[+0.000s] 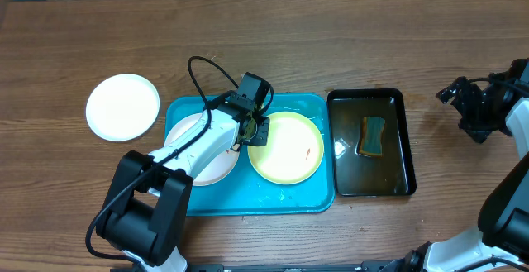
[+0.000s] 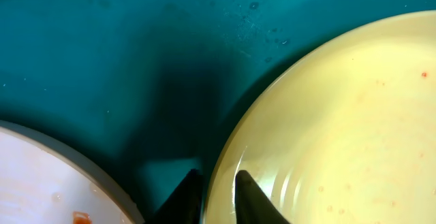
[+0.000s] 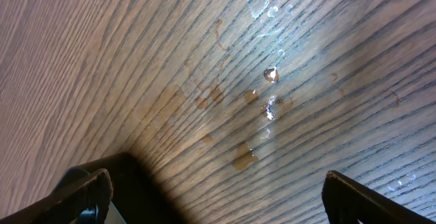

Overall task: Clean dirty plates on tray and stack at the side
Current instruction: 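Slide the yellow plate up the tray and grip its left rim with the left gripper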

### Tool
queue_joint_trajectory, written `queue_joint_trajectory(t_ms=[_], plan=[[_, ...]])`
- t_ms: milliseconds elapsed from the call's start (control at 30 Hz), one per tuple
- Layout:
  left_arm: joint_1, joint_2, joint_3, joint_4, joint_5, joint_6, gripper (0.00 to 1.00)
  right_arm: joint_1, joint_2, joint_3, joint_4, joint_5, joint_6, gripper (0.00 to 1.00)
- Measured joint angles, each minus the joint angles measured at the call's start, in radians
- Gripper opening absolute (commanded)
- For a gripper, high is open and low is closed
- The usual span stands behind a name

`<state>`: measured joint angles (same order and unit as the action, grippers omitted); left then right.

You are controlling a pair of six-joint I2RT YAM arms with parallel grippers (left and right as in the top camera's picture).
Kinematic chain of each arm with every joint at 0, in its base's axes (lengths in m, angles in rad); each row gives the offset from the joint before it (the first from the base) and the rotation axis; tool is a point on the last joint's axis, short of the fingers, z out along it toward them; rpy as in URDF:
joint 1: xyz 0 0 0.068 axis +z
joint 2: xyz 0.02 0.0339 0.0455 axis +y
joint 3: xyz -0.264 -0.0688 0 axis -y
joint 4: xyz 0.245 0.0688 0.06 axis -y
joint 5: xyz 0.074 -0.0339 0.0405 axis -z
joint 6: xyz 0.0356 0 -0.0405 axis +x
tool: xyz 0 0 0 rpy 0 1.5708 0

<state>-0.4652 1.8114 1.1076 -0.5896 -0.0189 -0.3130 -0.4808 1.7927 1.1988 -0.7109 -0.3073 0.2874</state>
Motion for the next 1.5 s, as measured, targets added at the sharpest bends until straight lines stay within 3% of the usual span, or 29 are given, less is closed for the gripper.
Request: queue_joint_trajectory(t_ms=[167, 300, 600, 667, 767, 867, 1333, 1500], plan=[[0.0, 0.0, 0.0, -0.002, 0.0, -0.006, 0.14, 0.0, 0.0, 0.0, 0.0, 0.0, 0.0, 1.0], [0.0, 0.0, -0.002, -0.006, -0.001, -0.044, 0.04, 0.0, 0.0, 0.0, 0.0, 0.0, 0.0, 1.0], [0.004, 0.0, -0.001, -0.055, 0.0, -0.141, 0.04, 0.0, 0.0, 0.0, 0.0, 0.0, 0.0, 1.0], [0.01, 0.0, 0.0, -0.076, 0.004, -0.164, 0.06, 0.0, 0.0, 0.0, 0.001, 0.0, 0.0, 1.0], [0.024, 0.0, 0.0, -0.096, 0.012, -0.185, 0.27, 0.0, 0.0, 0.0, 0.0, 0.0, 0.0, 1.0], [0.039, 0.002, -0.002, -0.091, 0.019, -0.177, 0.35, 0.0, 0.0, 0.0, 0.0, 0.0, 0.0, 1.0], [0.062, 0.002, 0.001, 0.013, 0.019, -0.095, 0.35, 0.0, 0.0, 0.0, 0.0, 0.0, 0.0, 1.0], [0.061, 0.003, 0.001, 0.019, 0.019, -0.095, 0.26, 0.0, 0.0, 0.0, 0.0, 0.0, 0.0, 1.0]])
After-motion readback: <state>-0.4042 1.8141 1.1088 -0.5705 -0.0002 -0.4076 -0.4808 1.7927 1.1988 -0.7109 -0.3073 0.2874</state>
